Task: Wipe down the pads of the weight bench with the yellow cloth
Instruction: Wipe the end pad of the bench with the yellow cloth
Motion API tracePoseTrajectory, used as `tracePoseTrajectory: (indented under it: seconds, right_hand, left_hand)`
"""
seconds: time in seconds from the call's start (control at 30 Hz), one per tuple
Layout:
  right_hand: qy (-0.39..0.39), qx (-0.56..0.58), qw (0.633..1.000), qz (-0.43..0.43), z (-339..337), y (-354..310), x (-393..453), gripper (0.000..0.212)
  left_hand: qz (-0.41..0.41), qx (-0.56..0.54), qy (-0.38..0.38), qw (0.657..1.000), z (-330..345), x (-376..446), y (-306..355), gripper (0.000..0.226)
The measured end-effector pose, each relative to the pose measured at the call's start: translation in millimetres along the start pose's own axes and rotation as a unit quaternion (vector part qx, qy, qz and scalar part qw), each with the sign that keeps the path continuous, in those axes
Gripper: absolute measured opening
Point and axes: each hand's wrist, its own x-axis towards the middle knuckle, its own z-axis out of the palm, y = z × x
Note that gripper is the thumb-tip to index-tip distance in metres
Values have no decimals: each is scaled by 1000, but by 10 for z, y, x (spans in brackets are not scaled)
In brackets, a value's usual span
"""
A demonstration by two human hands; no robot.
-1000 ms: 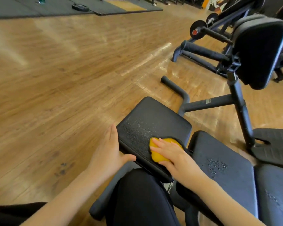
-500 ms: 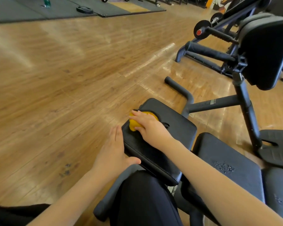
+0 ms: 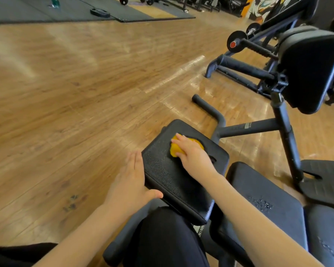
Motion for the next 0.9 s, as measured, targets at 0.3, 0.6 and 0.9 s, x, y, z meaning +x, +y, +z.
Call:
tracePoseTrajectory:
  seconds: [0.3,0.6,0.9]
  right_hand:
    - [21,56,998,-1,10,113,43,45]
    - [30,68,997,31,-18,322,-423,45]
    - [-21,52,998,-42,-112,93,599,43]
  left_hand:
    - [-11,34,-9,999,-68,-4,-40,118]
    - [-1,31,15,999,-8,-6,-33,119]
    - [-5,15,18,1000,-7,27,-56,120]
